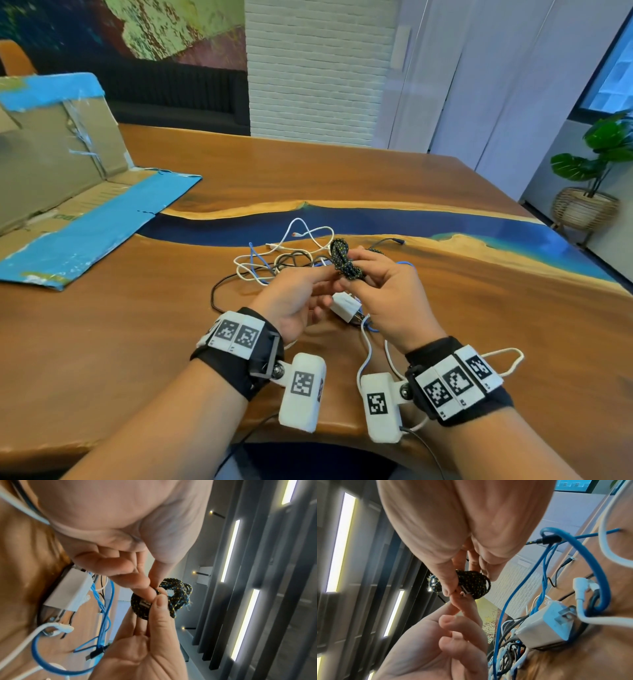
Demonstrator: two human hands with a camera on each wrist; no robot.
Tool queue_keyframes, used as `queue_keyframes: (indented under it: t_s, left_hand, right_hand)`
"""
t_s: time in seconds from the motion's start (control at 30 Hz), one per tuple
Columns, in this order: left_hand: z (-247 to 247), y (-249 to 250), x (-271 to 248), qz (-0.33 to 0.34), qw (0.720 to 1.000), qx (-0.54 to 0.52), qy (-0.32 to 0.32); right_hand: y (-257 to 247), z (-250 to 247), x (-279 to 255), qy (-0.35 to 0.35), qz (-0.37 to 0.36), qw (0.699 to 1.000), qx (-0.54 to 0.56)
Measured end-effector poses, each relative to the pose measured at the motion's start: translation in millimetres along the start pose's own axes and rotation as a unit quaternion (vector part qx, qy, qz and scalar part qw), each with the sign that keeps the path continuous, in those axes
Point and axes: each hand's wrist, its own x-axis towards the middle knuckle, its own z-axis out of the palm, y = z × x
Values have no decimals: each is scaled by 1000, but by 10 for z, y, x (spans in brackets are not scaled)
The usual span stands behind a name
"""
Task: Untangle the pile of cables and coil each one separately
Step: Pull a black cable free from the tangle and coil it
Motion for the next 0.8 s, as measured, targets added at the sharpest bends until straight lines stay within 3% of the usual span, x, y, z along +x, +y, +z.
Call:
queue_keyframes:
  t_s: [0.27, 0.43, 0.67, 0.8]
  left_hand:
    - [140, 20, 14, 45, 989, -137, 37]
    - [94, 28, 2, 32, 986, -162, 4]
    - [90, 51, -40, 144, 985, -92, 34]
    - [48, 95, -75, 98, 995, 5, 31]
  right_hand:
    - [-22, 85, 13, 23, -11, 999, 44]
    - [-32, 88, 40, 10, -1, 999, 46]
    - [-38, 211, 100, 84, 32, 995, 47]
    - [-25, 244, 67, 91, 12, 996, -7]
